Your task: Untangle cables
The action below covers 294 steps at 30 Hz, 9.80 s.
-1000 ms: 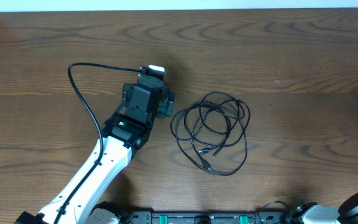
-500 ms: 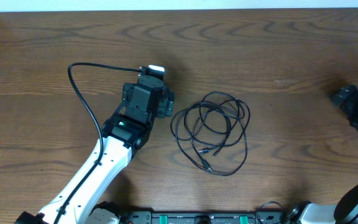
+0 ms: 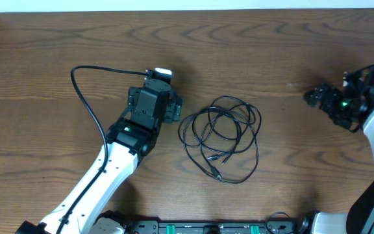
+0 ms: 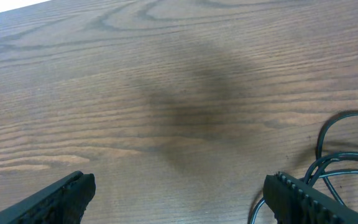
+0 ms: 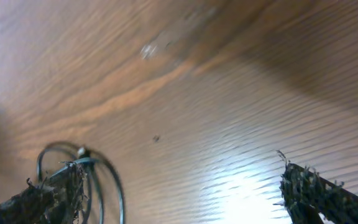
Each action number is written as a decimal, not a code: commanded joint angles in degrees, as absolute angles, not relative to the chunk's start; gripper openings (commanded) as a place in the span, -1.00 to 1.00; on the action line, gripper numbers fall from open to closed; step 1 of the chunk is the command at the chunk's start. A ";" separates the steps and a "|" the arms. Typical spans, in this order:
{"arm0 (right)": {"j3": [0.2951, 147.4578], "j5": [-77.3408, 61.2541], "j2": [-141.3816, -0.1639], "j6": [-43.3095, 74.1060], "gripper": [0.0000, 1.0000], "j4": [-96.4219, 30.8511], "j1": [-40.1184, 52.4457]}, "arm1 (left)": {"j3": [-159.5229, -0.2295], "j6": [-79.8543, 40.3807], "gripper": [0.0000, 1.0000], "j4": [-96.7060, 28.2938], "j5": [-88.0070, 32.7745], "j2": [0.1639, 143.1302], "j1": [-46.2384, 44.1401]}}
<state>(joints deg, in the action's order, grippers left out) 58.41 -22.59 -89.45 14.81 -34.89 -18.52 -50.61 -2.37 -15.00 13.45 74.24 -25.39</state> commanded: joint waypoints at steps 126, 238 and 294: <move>59.20 -18.87 -103.20 0.43 -0.76 -27.81 21.15 | -51.22 -2.90 0.82 -15.00 13.98 73.73 -25.19; 132.57 -50.65 -96.77 32.03 -0.98 -17.80 -17.17 | -51.22 36.56 1.00 -0.78 -31.79 84.93 -32.25; 132.07 -54.98 -96.77 13.63 -0.98 -47.83 -16.91 | -51.22 25.15 -0.85 52.49 -11.92 83.40 -37.93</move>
